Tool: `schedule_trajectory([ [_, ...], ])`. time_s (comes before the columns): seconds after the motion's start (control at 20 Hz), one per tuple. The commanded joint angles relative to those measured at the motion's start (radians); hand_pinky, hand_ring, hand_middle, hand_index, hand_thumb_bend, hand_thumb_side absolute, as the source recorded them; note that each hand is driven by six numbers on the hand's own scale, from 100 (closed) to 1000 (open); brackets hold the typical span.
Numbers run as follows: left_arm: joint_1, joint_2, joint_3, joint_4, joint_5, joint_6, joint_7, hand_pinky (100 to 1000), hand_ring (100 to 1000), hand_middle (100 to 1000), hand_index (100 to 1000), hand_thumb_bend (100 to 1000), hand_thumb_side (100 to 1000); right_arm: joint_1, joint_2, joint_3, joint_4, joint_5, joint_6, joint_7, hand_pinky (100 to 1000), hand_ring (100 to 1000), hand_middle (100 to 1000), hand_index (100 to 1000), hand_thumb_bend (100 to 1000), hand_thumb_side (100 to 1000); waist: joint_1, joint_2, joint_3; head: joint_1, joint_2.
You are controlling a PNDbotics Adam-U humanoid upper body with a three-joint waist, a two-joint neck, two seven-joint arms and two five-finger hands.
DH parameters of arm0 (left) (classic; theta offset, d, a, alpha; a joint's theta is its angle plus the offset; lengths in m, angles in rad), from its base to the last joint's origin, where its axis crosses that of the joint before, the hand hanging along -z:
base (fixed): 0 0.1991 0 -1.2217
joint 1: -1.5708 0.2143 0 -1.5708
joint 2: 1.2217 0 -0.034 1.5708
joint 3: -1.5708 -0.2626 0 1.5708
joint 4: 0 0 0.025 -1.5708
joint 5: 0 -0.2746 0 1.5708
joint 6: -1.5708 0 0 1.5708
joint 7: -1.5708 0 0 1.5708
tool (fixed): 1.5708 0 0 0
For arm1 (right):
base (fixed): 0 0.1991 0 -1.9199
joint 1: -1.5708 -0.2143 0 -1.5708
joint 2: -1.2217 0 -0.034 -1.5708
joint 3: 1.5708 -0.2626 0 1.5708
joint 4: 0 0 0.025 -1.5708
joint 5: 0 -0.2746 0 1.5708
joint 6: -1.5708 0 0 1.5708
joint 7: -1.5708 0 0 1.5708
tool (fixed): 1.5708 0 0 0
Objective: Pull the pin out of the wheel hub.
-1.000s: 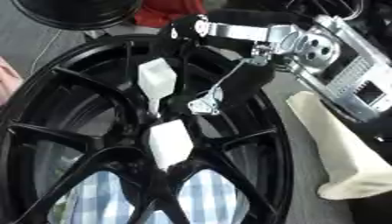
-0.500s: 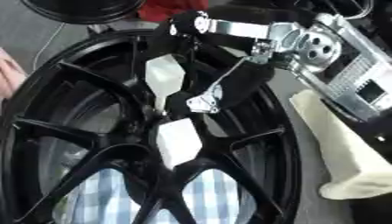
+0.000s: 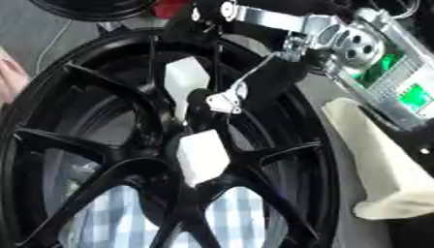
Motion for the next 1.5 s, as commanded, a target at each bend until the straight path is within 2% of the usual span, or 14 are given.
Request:
schedule_trajectory([
  [0.05, -0.007, 0.01, 0.007, -0.02, -0.005, -0.001, -0.004, 755, 664, 665, 799, 114, 715, -0.007, -0.034, -0.016, 0.0, 0.009, 0.007, 0.003, 853, 888, 901, 852, 353, 185, 0.007, -0.016, 0.003, -0.006, -0.02],
  [0.3, -0.007, 0.009, 0.008, -0.02, -0.005, -0.001, -0.005, 755, 664, 666, 800, 114, 716, -0.003, -0.029, -0.016, 0.019, 0.024, 0.011, 0.01, 853, 890, 896, 856, 353, 193, 0.001, -0.011, 0.008, -0.009, -0.027],
  [1.1, -0.007, 0.003, 0.008, -0.02, -0.01, 0.001, -0.008, 755, 663, 666, 799, 113, 719, 0.007, -0.015, -0.014, 0.059, 0.059, 0.015, 0.037, 855, 889, 774, 824, 344, 208, -0.01, 0.007, 0.016, -0.011, -0.034],
  [1.5, -0.007, 0.0, 0.009, -0.02, -0.01, 0.002, -0.008, 755, 663, 666, 799, 114, 720, 0.012, -0.012, -0.01, 0.065, 0.047, 0.016, 0.058, 853, 880, 719, 778, 268, 202, -0.011, 0.01, 0.016, -0.013, -0.034],
])
